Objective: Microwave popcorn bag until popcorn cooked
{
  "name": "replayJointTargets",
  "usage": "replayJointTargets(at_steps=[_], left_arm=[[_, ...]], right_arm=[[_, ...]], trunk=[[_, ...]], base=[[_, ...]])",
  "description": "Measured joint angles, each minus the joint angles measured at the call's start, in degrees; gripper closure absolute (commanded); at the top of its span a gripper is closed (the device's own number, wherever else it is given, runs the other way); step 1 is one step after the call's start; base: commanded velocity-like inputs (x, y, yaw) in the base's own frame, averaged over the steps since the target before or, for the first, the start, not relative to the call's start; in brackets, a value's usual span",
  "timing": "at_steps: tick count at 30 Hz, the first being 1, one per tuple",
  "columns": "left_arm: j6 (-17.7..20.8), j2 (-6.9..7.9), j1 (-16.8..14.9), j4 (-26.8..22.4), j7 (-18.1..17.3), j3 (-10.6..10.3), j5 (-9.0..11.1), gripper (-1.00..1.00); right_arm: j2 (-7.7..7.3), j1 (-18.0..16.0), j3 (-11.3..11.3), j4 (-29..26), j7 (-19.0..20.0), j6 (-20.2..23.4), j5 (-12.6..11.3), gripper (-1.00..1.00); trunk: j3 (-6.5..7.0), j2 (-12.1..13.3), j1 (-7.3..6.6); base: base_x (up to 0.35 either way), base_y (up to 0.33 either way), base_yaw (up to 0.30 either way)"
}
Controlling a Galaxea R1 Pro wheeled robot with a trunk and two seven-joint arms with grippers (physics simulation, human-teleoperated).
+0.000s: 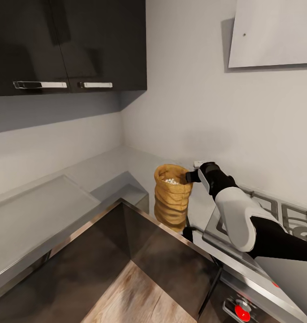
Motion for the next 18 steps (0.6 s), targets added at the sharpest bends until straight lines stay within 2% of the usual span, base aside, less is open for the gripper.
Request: replayJointTargets(at_steps=[2,7,13,16,18], left_arm=[[0.0,0.0,0.0,0.0,0.0,0.0,0.0,-1.0],[0.0,0.0,0.0,0.0,0.0,0.0,0.1,-1.0],[0.0,0.0,0.0,0.0,0.1,0.0,0.1,-1.0],[0.0,0.0,0.0,0.0,0.1,0.0,0.1,-1.0],[0.0,0.0,0.0,0.0,0.1,0.0,0.1,-1.0]], right_arm=[[0.0,0.0,0.0,-0.2,0.0,0.8,-0.2,1.0],[0.13,0.0,-0.5,-1.5,0.3,7.0,-1.1,1.0],[2.62,0.1,-0.7,-13.0,0.4,19.1,-1.2,1.0],[3.42,0.1,-0.7,-15.8,0.4,22.5,-1.1,1.0],[4.09,0.0,-0.6,-18.0,0.4,22.8,-1.2,1.0]], trunk=[[0.0,0.0,0.0],[0.0,0.0,0.0],[-0.01,0.0,0.0],[-0.01,0.0,0.0],[-0.01,0.0,0.0]], base=[[0.0,0.0,0.0],[0.0,0.0,0.0],[0.0,0.0,0.0],[0.0,0.0,0.0],[0.0,0.0,0.0]])
